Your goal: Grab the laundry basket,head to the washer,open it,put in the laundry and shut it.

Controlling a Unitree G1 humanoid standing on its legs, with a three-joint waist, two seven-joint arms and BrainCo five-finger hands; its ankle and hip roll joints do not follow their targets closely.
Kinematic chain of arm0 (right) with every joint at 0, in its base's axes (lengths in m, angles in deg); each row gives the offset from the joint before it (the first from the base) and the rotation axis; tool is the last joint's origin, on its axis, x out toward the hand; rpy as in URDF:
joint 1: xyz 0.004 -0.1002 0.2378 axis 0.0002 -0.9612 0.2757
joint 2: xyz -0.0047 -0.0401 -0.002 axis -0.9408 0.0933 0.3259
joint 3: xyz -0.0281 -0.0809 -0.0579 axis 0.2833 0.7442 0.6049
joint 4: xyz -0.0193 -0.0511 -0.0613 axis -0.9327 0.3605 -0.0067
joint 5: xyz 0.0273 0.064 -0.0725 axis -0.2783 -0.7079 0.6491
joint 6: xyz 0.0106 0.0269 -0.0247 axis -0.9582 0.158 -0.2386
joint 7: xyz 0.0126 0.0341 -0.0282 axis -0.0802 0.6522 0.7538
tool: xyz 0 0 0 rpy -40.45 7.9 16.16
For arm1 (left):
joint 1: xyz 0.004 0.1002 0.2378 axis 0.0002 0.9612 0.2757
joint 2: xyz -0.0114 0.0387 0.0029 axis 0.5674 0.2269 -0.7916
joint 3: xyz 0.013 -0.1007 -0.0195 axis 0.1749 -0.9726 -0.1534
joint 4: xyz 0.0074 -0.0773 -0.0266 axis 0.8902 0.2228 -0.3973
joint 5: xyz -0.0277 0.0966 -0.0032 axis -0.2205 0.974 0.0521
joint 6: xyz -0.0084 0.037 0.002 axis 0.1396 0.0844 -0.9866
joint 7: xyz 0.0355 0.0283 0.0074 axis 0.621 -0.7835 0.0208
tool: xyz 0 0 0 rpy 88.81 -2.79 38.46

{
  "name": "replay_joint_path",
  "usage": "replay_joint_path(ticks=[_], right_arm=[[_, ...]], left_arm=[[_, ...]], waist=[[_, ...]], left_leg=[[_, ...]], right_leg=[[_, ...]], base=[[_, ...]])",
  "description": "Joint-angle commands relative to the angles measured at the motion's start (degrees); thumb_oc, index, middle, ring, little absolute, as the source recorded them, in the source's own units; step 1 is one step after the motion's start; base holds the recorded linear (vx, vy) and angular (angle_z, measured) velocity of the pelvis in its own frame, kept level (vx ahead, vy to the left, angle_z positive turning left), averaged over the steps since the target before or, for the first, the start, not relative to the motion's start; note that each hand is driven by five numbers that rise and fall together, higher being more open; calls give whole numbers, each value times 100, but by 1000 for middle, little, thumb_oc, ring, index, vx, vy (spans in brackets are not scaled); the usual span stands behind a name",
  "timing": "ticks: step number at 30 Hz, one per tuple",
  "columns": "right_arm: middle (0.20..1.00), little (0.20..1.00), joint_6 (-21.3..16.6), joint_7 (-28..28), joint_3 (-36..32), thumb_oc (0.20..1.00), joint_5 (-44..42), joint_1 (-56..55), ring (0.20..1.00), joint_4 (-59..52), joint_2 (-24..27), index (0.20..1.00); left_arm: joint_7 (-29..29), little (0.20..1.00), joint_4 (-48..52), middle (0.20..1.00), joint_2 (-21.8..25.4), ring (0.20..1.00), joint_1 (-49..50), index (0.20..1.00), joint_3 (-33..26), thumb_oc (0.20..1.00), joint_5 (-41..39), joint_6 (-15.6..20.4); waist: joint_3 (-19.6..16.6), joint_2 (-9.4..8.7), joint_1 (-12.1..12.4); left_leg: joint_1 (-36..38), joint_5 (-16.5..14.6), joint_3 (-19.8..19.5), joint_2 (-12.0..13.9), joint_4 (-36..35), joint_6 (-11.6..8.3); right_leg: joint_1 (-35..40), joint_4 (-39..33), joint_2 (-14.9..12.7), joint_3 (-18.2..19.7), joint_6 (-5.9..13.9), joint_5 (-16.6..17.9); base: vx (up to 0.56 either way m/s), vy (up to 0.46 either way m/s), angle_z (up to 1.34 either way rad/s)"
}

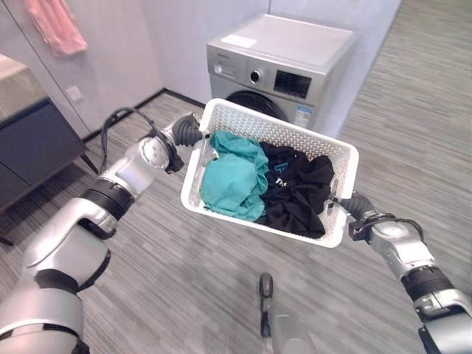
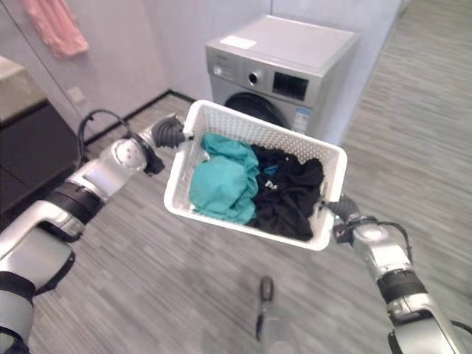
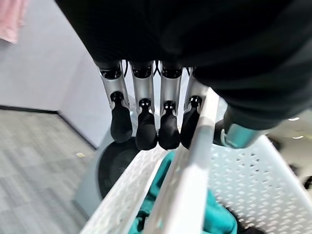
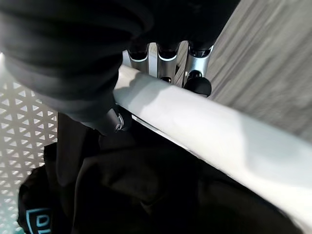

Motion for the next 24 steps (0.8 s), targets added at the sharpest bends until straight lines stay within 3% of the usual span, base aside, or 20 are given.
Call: replay_joint_path(ticks=[1, 2, 3, 4, 5, 6, 7, 9, 10, 13, 15, 16, 18, 20, 24], right_arm=[[200, 200, -423, 69, -99, 200, 10, 779, 200, -138, 514, 200], [200, 200, -430, 68, -94, 200, -87, 819, 200, -135, 531, 200], [200, 200, -478, 22, -101, 200, -261, 864, 200, -91, 620, 200], [200, 200, -514, -8, -78, 200, -311, 920, 200, -46, 689, 200], [200, 200, -509, -21, -52, 200, -336, 934, 200, -15, 687, 200], [200, 200, -511, -21, -49, 200, -337, 940, 200, -12, 681, 200], [200, 200, -466, -85, -80, 200, -318, 870, 200, -20, 688, 200], [200, 200, -457, -118, -125, 200, -333, 794, 200, -85, 695, 200], [200, 200, -426, -141, -225, 200, -325, 676, 200, -198, 709, 200], [200, 200, -402, -138, -383, 200, -236, 419, 200, -418, 697, 200], [200, 200, -438, -164, -446, 200, -199, 299, 200, -544, 634, 200], [200, 200, -485, -181, -491, 200, -216, 214, 200, -578, 563, 200], [200, 200, -512, -186, -466, 200, -225, 224, 200, -585, 536, 200], [200, 200, -527, -180, -441, 200, -262, 259, 200, -601, 552, 200], [200, 200, -596, -236, -280, 200, -326, 589, 200, -412, 714, 200]], left_arm=[[370, 200, 83, 200, 327, 200, -425, 200, -244, 200, 95, 326], [358, 200, 72, 200, 324, 200, -374, 200, -275, 200, 39, 359], [322, 200, 104, 200, 344, 200, -287, 200, -302, 200, -32, 367], [301, 200, 108, 200, 377, 200, -239, 200, -326, 200, -97, 327], [279, 200, 166, 200, 462, 200, -210, 200, -346, 200, -126, 305], [277, 200, 176, 200, 472, 200, -208, 200, -347, 200, -127, 300], [255, 200, 355, 200, 592, 200, -189, 200, -450, 200, -179, 261], [244, 200, 377, 200, 573, 200, -215, 200, -432, 200, -186, 227], [225, 200, 387, 200, 522, 200, -273, 200, -397, 200, -203, 186], [232, 200, 351, 200, 339, 200, -403, 200, -303, 200, -209, 153], [264, 200, 376, 200, 254, 200, -441, 200, -249, 200, -214, 166], [290, 200, 369, 200, 222, 200, -397, 200, -242, 200, -184, 164], [314, 200, 311, 200, 241, 200, -403, 200, -205, 200, -182, 179], [322, 200, 245, 200, 240, 200, -449, 200, -150, 200, -201, 205], [367, 200, 72, 200, 198, 200, -621, 200, 14, 200, -272, 337]], waist=[[-410, -135, 125], [-452, -128, 85], [-491, -165, 75], [-430, -175, 54], [-421, -291, 58], [-420, -273, 46], [-291, -380, 162], [-216, -368, 217], [-164, -411, 249], [-117, -418, 287], [-110, -425, 359], [-99, -429, 467], [-93, -375, 555], [-112, -340, 580], [-259, -211, 562]], left_leg=[[-1019, 556, 116, 20, 394, 620], [-1075, 661, 140, 130, 664, 558], [-1314, 1342, 264, 435, 1570, 445], [-1647, 1807, 238, 676, 2523, 386], [-1891, 2008, 324, 775, 3155, 454], [-1944, 1979, 297, 798, 3235, 444], [-2449, 2155, 485, 1266, 4424, 443], [-2695, 2164, 519, 1384, 4505, 418], [-2971, 2159, 572, 1335, 4382, 501], [-3289, 2242, 516, 1261, 3334, 372], [-3233, 2463, 404, 1161, 2051, 275], [-3266, 2550, 127, 1034, 1125, 194], [-3191, 2560, -141, 909, 346, 139], [-3135, 2598, -291, 822, -139, 104], [-2896, 2462, -241, 777, -276, 72]], right_leg=[[521, -711, -663, 468, 1175, -267], [614, -727, -610, 394, 1114, -260], [925, -673, -498, 265, 898, -331], [1108, -619, -423, 110, 719, -431], [1195, -616, -415, 59, 565, -507], [1178, -603, -392, 47, 558, -509], [1586, -642, -176, 7, 256, -807], [1766, -687, -79, -30, 180, -870], [1864, -742, -79, -117, 141, -855], [2097, -725, -86, -217, 230, -1021], [2138, -661, -111, -209, 291, -1143], [2289, -657, -132, -179, 361, -1254], [2389, -651, -115, -100, 415, -1375], [2443, -632, -105, -42, 450, -1449], [2482, -570, -155, 55, 556, -1599]], base=[[271, -252, 53], [384, -440, 28], [297, -467, 10], [262, -534, 24], [91, -318, 25], [239, -541, 22], [180, -370, 15], [167, -315, -6], [138, -168, -5], [193, -4, 11], [260, 113, 3], [324, 143, -14], [292, 128, -16], [194, 97, -16], [124, 142, -23]])
